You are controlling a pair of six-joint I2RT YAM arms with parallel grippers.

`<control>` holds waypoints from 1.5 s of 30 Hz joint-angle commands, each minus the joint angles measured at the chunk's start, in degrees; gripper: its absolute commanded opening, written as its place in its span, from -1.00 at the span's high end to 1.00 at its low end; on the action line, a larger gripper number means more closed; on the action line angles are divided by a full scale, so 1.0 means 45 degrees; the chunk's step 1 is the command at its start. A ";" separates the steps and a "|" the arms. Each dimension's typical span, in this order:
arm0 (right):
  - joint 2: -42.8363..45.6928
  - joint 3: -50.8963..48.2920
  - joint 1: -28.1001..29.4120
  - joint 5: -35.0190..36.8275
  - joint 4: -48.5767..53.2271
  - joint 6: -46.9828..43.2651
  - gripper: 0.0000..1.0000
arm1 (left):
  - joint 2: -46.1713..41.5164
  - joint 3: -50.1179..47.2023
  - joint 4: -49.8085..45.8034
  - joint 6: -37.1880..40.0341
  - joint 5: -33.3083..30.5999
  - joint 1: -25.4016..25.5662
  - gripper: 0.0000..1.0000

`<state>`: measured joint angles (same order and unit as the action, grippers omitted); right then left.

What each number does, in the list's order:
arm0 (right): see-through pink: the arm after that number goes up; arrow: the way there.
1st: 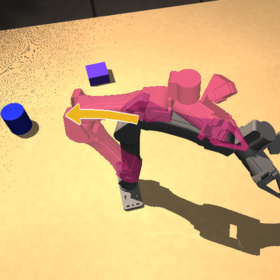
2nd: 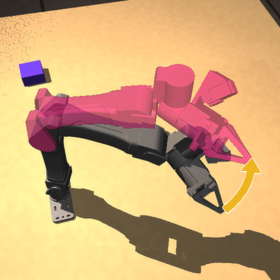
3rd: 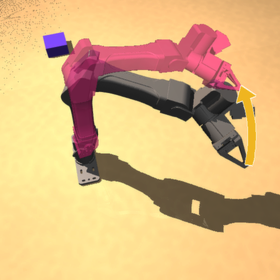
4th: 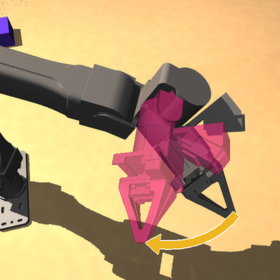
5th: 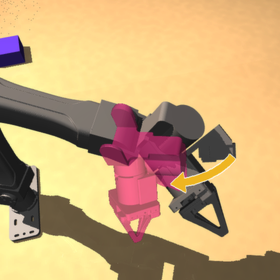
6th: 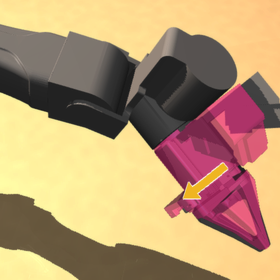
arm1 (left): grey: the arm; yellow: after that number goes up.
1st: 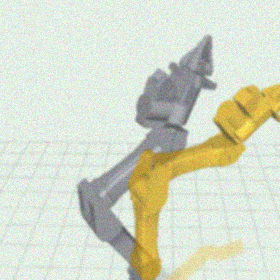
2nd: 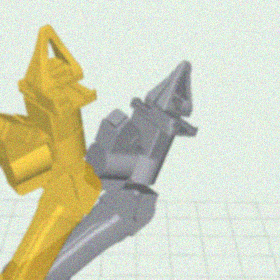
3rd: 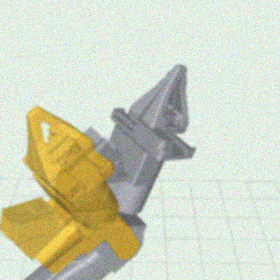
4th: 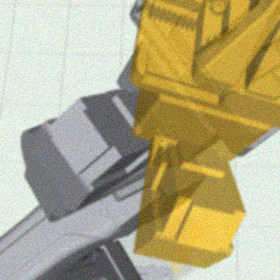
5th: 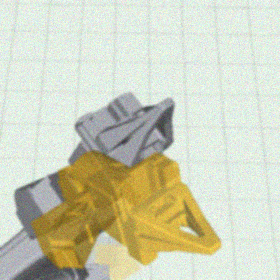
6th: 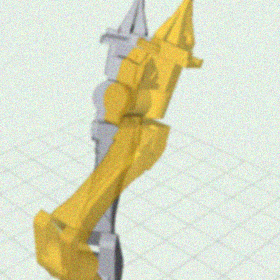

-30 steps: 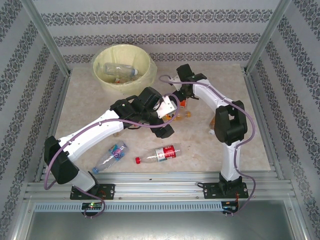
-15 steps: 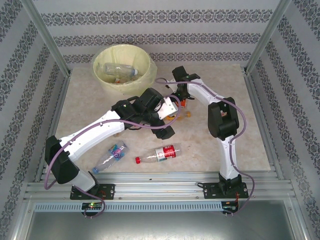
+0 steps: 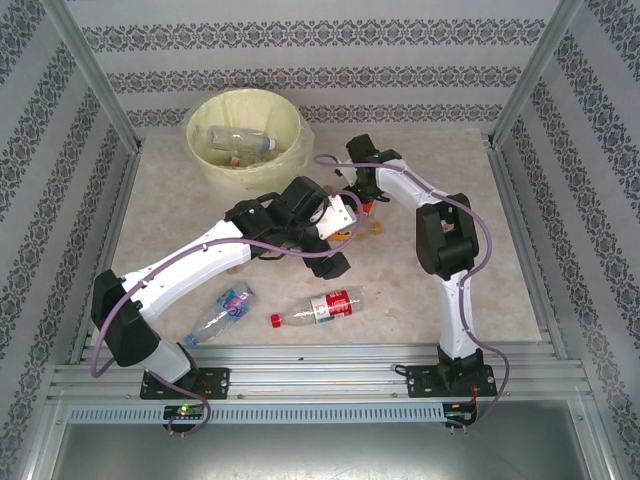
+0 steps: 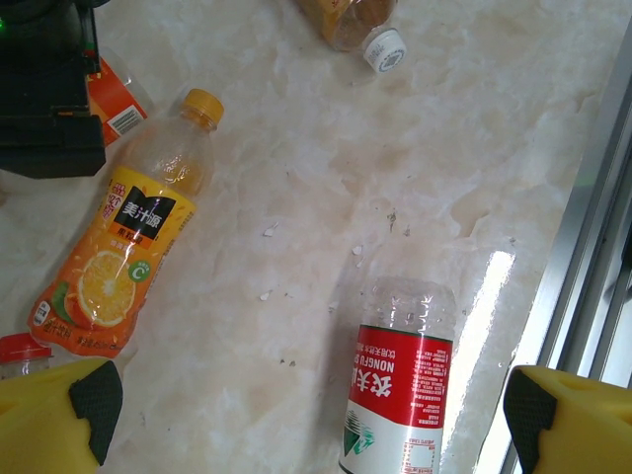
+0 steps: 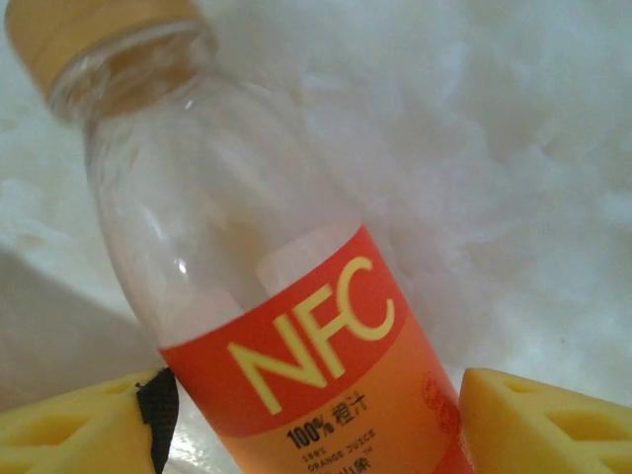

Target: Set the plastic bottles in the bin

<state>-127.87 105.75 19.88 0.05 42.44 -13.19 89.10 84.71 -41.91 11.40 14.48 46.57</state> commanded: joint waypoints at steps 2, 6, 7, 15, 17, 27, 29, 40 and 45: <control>0.0607 -0.0738 -0.0589 0.0139 -0.0149 0.1413 -0.47 | 0.0123 0.0074 -0.0037 0.0143 -0.0131 0.0238 -1.00; 0.1231 -0.1587 -0.0910 -0.0451 -0.0519 0.1838 -0.50 | 0.0135 0.0098 -0.0060 0.0104 -0.0112 0.0234 -1.00; 0.1389 -0.1845 -0.0904 -0.0533 -0.0660 0.1811 -0.53 | 0.0128 0.0101 -0.0056 0.0104 -0.0094 0.0238 -1.00; 0.1217 -0.1946 -0.0747 -0.0174 -0.0599 0.1507 -0.56 | 0.0045 0.0122 -0.0026 0.0045 -0.0087 0.0251 -1.00; 0.1055 -0.1727 -0.0718 -0.0093 -0.0585 0.1447 -0.56 | 0.0039 0.0112 -0.0013 0.0026 -0.0077 0.0277 -1.00; 0.0312 -0.1041 -0.0726 0.0600 -0.0315 0.1966 -0.46 | 0.0059 0.0103 -0.0043 0.0026 -0.0115 0.0296 -1.00; 0.0223 -0.1003 -0.0769 0.0725 -0.0285 0.2148 -0.45 | 0.0046 0.0136 -0.0044 0.0031 -0.0103 0.0311 -1.00; 0.0319 -0.0910 -0.0781 0.0770 -0.0308 0.2434 -0.22 | 0.0005 0.0139 -0.0041 -0.0052 -0.0056 0.0355 -1.00; 0.1025 -0.1389 -0.0767 0.0713 -0.0561 0.2542 -0.19 | -0.0132 0.0109 0.0147 -0.0369 0.0117 0.0355 -1.00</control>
<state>-126.17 100.33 16.36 2.33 40.42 -2.90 89.10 84.71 -41.91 11.09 14.55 47.42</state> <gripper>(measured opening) 0.606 0.998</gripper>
